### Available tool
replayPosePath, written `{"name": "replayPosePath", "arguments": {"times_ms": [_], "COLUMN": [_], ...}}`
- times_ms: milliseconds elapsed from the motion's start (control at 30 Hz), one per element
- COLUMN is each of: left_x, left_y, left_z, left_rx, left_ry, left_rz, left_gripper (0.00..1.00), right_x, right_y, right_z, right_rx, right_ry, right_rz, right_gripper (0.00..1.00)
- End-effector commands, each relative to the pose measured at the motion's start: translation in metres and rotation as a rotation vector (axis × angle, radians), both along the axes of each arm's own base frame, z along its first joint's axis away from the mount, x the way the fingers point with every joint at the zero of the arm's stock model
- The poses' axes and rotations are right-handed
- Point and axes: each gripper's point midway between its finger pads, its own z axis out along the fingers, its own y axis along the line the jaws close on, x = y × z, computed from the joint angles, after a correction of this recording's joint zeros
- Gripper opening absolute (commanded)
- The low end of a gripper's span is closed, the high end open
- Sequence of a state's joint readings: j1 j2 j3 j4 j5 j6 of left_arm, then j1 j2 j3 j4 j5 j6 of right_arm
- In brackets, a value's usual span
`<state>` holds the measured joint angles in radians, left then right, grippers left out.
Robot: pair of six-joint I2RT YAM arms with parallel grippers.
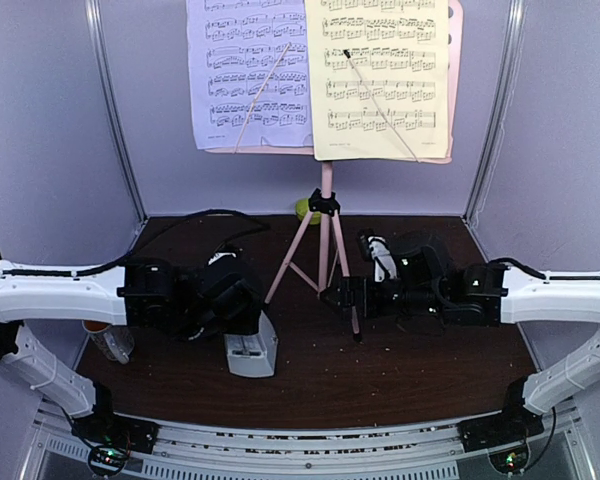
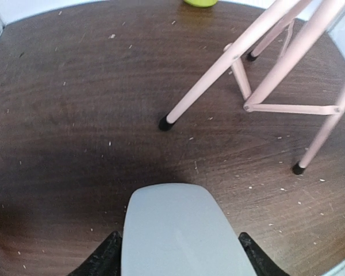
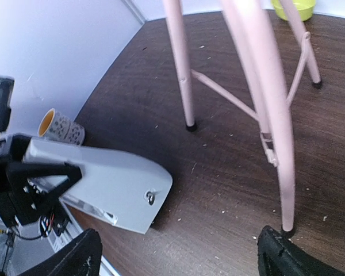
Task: Set up the instrument practice props
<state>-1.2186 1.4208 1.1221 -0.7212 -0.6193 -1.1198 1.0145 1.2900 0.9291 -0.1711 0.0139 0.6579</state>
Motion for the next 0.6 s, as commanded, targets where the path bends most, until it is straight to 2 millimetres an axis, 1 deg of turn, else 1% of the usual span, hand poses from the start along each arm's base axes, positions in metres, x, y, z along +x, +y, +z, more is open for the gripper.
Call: {"name": "replayPosePath", "arguments": {"times_ms": [0,133,233,300,367,433,567], "left_x": [0.007,0.001,0.003,0.005,0.007,0.008,0.008], "left_y": [-0.017,-0.016,-0.009,-0.009,-0.012,-0.019,-0.029], "left_z": [0.071,0.102,0.12,0.128,0.13,0.131,0.13], "left_rx": [-0.181,-0.215,-0.19,-0.167,-0.143,-0.132,-0.147], "left_ry": [-0.197,-0.299,-0.348,-0.361,-0.353,-0.335,-0.294], "left_rz": [-0.12,-0.221,-0.221,-0.219,-0.212,-0.221,-0.216], "left_gripper": [0.29,0.22,0.21,0.2,0.19,0.17,0.16], "right_x": [-0.027,-0.041,-0.039,-0.035,-0.033,-0.031,-0.03], "right_y": [0.023,0.03,0.033,0.037,0.044,0.051,0.063], "right_z": [0.02,0.019,0.021,0.024,0.023,0.022,0.014], "right_rx": [0.113,0.118,0.125,0.139,0.147,0.154,0.145], "right_ry": [-0.079,-0.113,-0.118,-0.117,-0.107,-0.113,-0.151], "right_rz": [0.236,0.352,0.348,0.328,0.313,0.298,0.283], "right_gripper": [0.93,0.86,0.79,0.73,0.68,0.64,0.59]}}
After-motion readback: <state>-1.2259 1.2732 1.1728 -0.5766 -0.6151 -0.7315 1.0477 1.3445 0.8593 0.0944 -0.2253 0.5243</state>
